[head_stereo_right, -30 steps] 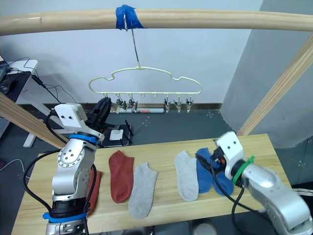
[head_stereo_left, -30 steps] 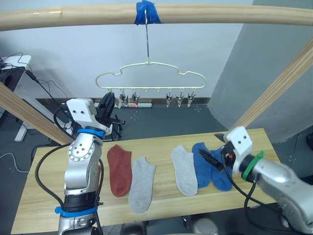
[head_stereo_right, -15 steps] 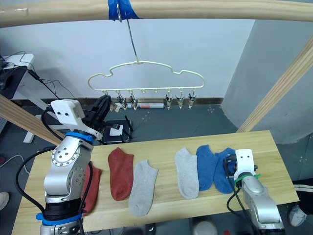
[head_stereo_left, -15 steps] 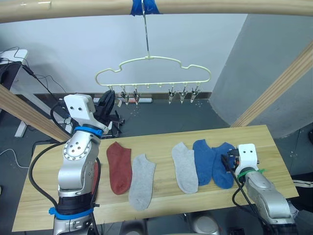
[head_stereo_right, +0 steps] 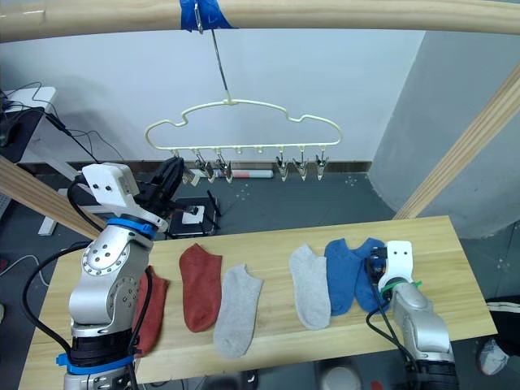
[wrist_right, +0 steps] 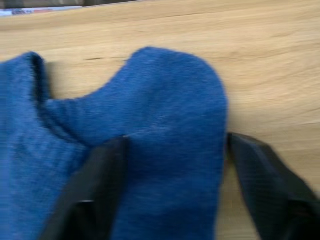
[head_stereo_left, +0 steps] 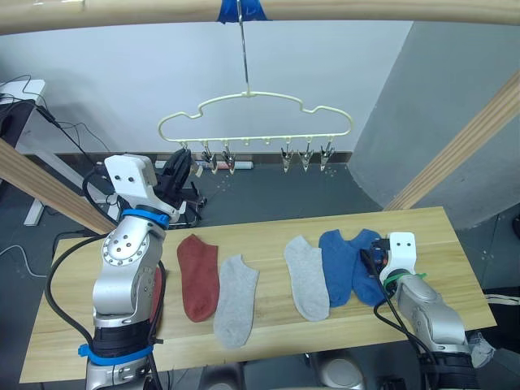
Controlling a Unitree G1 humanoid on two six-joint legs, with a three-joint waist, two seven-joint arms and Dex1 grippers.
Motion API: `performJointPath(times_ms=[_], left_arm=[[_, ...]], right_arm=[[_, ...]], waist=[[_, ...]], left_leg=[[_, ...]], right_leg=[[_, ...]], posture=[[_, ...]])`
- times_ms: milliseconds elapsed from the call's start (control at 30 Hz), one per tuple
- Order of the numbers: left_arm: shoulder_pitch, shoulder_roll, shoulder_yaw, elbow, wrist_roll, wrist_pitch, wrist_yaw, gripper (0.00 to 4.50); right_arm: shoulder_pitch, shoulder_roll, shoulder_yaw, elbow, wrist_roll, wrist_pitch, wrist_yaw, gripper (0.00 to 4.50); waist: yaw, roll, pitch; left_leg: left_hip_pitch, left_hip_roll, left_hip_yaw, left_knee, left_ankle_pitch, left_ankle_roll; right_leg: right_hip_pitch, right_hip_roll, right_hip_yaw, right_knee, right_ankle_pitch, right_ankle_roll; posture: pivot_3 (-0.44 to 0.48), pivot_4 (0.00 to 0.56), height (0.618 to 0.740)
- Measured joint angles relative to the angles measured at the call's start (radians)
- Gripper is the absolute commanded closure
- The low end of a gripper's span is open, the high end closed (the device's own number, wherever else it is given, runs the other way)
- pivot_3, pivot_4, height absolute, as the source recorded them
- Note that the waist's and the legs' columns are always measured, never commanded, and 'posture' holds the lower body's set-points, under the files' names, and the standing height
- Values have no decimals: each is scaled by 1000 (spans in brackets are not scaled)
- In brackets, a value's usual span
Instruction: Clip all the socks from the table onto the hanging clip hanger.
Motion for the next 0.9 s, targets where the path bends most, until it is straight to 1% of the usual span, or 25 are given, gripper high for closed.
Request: performJointPath(times_ms=[33, 200, 233, 433, 500, 567, 667, 733, 767, 800, 833, 900], left_arm=[[0, 0, 0, -1, -3, 4, -3, 4500], [0, 9, 3, -9, -19, 20, -13, 4500], [0, 11, 5, -11, -28, 26, -16, 4500], [2, 42, 27, -41, -113, 101, -65, 4500], [0, 67, 46, -51, -167, 151, -82, 4500], [-3, 98, 72, -69, -225, 207, -101, 4500], [-6, 141, 93, -90, -308, 283, -123, 4500], [-9, 181, 115, -97, -388, 361, -138, 4500], [-17, 193, 127, -98, -418, 389, -140, 4500], [-28, 202, 140, -98, -448, 416, -140, 4500], [-42, 214, 150, -98, -480, 445, -139, 4500], [-64, 226, 157, -98, -531, 490, -135, 4500]], right_arm=[[0, 0, 0, 1, 0, 1, 1, 2654], [2, 0, -4, 2, -6, -1, 3, 4358], [3, -2, -5, 0, -10, -2, 4, 4435], [38, -26, -8, -36, -14, -9, 13, 4435], [78, -79, 10, -89, -38, -16, 40, 4435], [105, -157, 29, -170, -66, -34, 82, 4435], [109, -259, 47, -308, -92, -76, 157, 4435], [73, -332, 86, -420, -80, -93, 257, 4435], [46, -352, 104, -456, -65, -97, 299, 4435], [12, -364, 125, -483, -47, -97, 341, 4435], [-26, -374, 154, -510, -29, -97, 383, 4435], [-75, -379, 209, -550, 4, -96, 451, 4435]], waist=[[1, 0, 0], [4, 0, 0], [4, 0, 0], [6, 0, 0], [6, 2, 4], [4, 3, 8], [3, 2, 10], [2, 2, 13], [2, 2, 13], [3, 2, 13], [3, 2, 13], [7, 2, 13]], left_leg=[[0, 0, 0, 0, 0, 0], [0, 0, 0, 0, 0, 0], [0, 0, 0, 0, 0, 0], [-1, 0, 0, -1, 0, 0], [-2, 0, 0, -1, 0, 0], [-3, -1, 1, 0, 0, 0], [-4, 0, 1, -1, 0, -1], [-5, 1, 1, -1, 0, -1], [-8, 0, 0, -1, 0, -1], [-11, 0, 0, 0, 0, -2], [-14, 0, 0, 1, 1, -3], [-16, 0, -1, 1, 1, -3]], right_leg=[[0, 0, 0, 0, 0, 1], [0, 0, 0, 0, 0, 1], [0, 0, 0, 0, 0, 0], [0, -1, -1, -1, 0, 1], [-1, -1, 0, -1, 0, 1], [-3, -2, 2, 0, -1, 3], [-6, 0, 1, 0, -2, 5], [-7, 1, 0, 1, -2, 5], [-10, 1, 0, 2, -2, 5], [-13, 1, 0, 3, -2, 5], [-16, 1, 0, 4, 0, 2], [-17, 0, -2, 4, 0, 1]], posture=[[-205, 318, 740], [-200, 315, 740], [-201, 313, 740], [-199, 313, 740], [-200, 315, 740], [-201, 318, 740], [-202, 324, 740], [-204, 325, 740], [-201, 325, 740], [-201, 325, 740], [-199, 325, 740], [-200, 323, 740]])
